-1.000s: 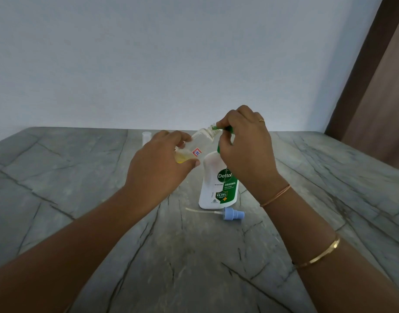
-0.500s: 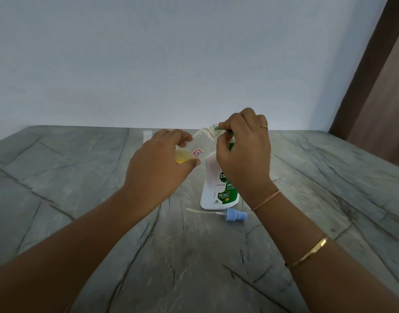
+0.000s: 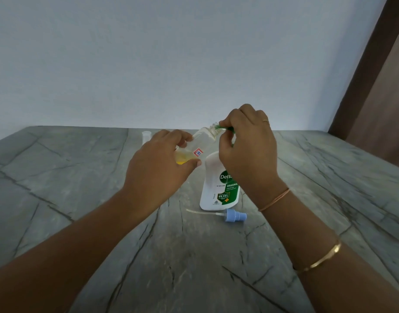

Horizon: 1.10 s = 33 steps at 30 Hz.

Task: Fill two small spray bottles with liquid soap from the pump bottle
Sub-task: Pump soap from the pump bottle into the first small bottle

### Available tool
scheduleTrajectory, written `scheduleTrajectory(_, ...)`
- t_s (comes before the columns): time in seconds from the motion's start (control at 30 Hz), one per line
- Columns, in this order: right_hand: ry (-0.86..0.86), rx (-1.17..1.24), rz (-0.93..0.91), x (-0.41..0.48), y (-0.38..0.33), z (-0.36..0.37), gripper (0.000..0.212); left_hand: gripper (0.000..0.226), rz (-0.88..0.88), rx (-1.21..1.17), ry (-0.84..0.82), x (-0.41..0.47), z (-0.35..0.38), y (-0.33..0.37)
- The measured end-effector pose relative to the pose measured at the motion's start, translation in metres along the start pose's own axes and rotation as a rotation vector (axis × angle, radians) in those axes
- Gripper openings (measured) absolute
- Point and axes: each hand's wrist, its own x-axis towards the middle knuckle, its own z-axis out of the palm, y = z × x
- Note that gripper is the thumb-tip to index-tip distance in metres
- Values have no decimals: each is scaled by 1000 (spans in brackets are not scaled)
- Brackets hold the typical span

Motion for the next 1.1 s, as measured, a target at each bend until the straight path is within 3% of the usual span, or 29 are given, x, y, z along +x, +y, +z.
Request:
scheduleTrajectory(0.2, 71, 0, -26, -7, -2, 8, 18, 45, -1, 5, 4, -1, -1, -4)
scheduleTrajectory(0.47, -146, 30, -26, 12, 5, -12, 11, 46, -3, 13, 11, -1, 0, -2)
scheduleTrajectory(0.7, 18, -56, -26, -2, 0, 2, 10, 46, 3, 27, 0, -1, -2, -1)
scheduleTrajectory(0.9, 53, -42, -32, -6, -1, 3, 17, 47, -1, 31, -2, -2, -4, -2)
scheduleTrajectory(1.1, -179, -12, -19, 11, 3, -15, 12, 47, 4, 36, 17, -1, -3, -2)
